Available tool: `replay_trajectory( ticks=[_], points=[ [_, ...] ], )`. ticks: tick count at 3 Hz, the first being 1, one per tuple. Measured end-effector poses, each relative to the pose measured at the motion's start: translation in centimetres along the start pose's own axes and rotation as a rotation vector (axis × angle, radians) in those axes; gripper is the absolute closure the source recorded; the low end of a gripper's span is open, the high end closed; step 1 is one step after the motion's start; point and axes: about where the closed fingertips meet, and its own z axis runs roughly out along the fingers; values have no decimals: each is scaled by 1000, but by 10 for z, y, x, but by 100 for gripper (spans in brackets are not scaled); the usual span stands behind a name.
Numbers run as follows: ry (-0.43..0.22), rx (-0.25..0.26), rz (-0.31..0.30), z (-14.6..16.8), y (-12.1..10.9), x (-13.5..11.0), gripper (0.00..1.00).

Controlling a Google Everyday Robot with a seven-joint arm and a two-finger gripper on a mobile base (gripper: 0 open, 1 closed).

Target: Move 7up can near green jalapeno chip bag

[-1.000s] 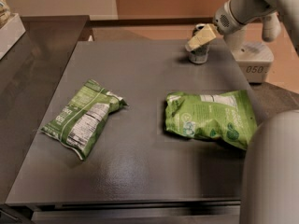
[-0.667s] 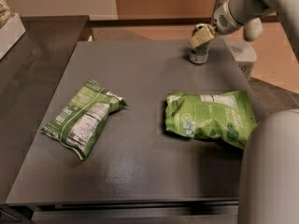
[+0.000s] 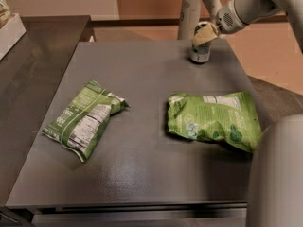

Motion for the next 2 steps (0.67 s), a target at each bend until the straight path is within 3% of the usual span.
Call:
replay_trajectory(
  ticks=[1,2],
  points=[
    [-37,-52,-57,-8,22,-10,100],
    [-44,-115,-128,-14,54,-17,100]
  ],
)
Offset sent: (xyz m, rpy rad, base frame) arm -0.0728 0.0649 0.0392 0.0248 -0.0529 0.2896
